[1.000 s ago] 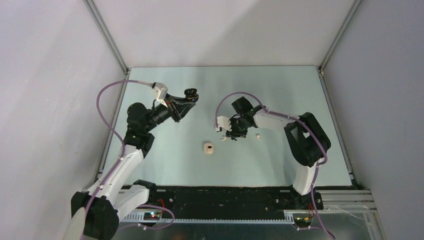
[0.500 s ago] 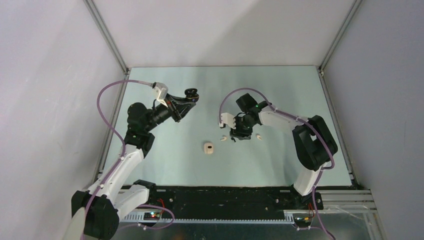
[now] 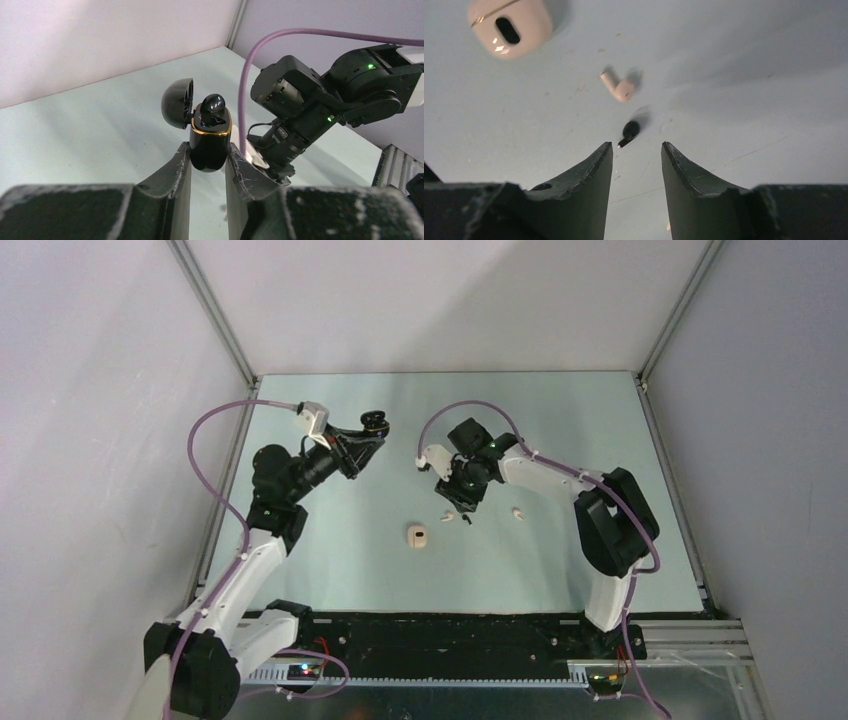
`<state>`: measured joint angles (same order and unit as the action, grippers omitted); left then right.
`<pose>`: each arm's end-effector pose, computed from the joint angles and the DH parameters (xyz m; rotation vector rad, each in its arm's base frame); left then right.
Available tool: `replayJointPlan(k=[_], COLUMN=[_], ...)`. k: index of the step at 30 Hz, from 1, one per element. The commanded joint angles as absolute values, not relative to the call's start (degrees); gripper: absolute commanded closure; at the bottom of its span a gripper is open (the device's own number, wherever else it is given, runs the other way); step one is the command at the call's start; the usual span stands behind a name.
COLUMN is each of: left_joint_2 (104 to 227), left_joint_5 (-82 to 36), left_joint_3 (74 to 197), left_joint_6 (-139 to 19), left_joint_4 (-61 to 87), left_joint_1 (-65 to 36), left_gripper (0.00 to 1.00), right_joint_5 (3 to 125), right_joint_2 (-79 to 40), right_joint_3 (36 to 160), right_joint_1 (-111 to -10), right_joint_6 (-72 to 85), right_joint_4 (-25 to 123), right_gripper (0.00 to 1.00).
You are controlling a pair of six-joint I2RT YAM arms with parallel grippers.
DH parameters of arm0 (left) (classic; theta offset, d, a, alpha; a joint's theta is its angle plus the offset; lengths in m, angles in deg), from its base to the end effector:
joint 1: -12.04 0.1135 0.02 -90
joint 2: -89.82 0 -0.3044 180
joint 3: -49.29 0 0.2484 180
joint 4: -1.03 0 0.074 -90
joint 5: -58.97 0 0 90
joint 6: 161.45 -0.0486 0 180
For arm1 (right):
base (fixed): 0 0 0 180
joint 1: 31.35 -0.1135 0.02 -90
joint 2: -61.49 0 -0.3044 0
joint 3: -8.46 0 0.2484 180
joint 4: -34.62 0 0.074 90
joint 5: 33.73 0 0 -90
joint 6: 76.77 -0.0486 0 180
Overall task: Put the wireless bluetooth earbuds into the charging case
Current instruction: Move the left earbud to the center of the board, then pick up the left earbud from the center of the board.
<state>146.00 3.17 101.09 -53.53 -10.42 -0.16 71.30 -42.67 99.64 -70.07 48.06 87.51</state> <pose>0.2010 -0.0714 0.3615 0.4297 1.4662 -0.8530 0.2932 0.2513 0.2425 -1.6812 2.1219 0.3764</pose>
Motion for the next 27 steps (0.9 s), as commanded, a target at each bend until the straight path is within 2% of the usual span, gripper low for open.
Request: replayJointPlan(k=[1, 8, 22, 27], left_joint_2=[145.2, 144.6, 143.7, 143.3], left_joint_5=[0.5, -0.7, -1.2, -1.3], left_joint_3=[102.0, 102.1, 101.7, 101.5], left_joint_6=[-53.3, -53.8, -54.2, -54.2], left_joint_4=[-10.9, -10.2, -9.9, -9.6], left_joint_1=[0.8, 1.3, 2.5, 2.7], left_gripper=[1.0, 1.0, 1.0, 1.0], right_joint_5=[66.9, 67.0, 65.6, 64.5], right_joint_2=[-46.0, -49.3, -52.7, -53.6], right_joint_3=[105.2, 107.0, 108.7, 109.0], right_joint_1=[-70.0, -70.2, -70.3, -70.4], right_joint_6=[38.3, 37.2, 30.4, 28.1], right_joint_4=[88.9, 91.2, 92.1, 91.9], right_gripper=[0.55, 0.57, 0.55, 0.61])
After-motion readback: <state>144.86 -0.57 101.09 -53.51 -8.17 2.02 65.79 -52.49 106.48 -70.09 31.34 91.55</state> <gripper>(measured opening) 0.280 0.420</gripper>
